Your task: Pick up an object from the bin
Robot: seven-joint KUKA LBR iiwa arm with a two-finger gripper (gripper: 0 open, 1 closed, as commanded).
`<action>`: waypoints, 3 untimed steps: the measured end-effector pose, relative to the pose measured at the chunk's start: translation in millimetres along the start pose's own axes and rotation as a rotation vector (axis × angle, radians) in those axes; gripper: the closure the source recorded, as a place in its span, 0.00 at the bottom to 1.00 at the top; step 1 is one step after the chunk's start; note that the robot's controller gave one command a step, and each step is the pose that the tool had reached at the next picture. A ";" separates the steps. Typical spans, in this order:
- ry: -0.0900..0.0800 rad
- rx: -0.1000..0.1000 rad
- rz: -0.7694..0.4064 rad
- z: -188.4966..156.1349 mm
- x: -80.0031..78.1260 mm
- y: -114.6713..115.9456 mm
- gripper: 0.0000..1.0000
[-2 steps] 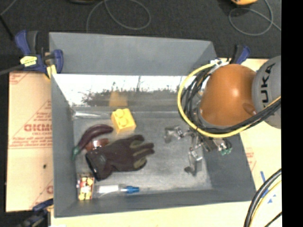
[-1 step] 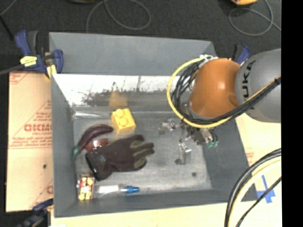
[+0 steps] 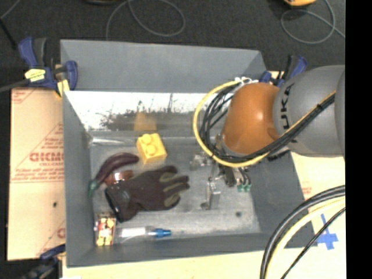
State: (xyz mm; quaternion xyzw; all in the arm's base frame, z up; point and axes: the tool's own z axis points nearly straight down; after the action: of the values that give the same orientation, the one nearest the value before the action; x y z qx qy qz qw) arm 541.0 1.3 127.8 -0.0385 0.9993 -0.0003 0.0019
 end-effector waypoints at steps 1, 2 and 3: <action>0.000 0.001 -0.171 0.0 -5.6 12.9 0.00; -0.005 0.002 -0.363 3.5 -13.6 37.7 0.00; -0.007 0.002 -0.237 55.3 -30.9 104.5 1.00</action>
Offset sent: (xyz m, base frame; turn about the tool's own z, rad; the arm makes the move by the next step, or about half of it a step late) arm 0.0200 0.1039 -0.0155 0.1510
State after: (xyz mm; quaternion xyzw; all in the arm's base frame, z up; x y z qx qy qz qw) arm 564.0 107.8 72.5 -0.1566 0.9877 -0.0012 0.0054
